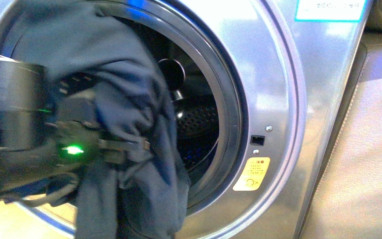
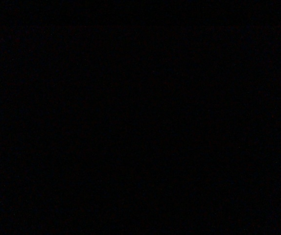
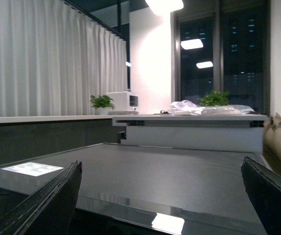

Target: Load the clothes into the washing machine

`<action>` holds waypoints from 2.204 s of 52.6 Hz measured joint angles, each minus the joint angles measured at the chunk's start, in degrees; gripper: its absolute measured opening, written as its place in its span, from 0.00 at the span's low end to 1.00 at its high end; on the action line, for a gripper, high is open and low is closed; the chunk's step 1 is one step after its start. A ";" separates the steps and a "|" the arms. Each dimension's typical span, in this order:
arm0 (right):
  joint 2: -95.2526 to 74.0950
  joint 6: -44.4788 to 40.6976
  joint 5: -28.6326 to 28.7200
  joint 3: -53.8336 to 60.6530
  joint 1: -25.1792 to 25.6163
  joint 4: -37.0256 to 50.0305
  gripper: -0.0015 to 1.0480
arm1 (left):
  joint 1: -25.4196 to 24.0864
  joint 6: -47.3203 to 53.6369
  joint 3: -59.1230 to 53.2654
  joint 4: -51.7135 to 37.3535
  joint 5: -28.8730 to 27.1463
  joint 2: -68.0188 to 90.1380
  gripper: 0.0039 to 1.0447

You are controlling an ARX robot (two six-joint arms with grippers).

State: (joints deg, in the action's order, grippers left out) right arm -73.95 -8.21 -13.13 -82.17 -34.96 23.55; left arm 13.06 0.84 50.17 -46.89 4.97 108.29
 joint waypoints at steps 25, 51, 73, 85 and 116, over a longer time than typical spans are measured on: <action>13.25 9.81 -6.73 23.93 13.77 1.46 0.93 | -0.35 -0.68 7.32 1.09 -1.90 9.16 0.12; 24.46 9.86 0.28 45.44 20.98 -9.90 0.61 | -1.44 -1.16 17.09 4.42 -3.28 16.87 0.12; 35.58 8.28 5.99 64.28 27.56 -3.32 0.01 | -1.73 -1.46 30.45 9.55 -5.51 23.78 0.12; 41.13 8.33 12.31 70.66 32.50 -2.58 0.02 | -2.80 -2.69 41.05 13.09 -6.88 28.22 0.12; 51.36 8.33 13.03 77.79 34.84 -5.42 0.02 | -3.19 -0.63 49.83 16.83 -9.44 34.49 0.12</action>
State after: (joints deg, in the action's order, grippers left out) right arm -22.59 0.12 -0.10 -4.38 -0.12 18.13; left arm 9.87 0.21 100.01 -30.06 -4.47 142.78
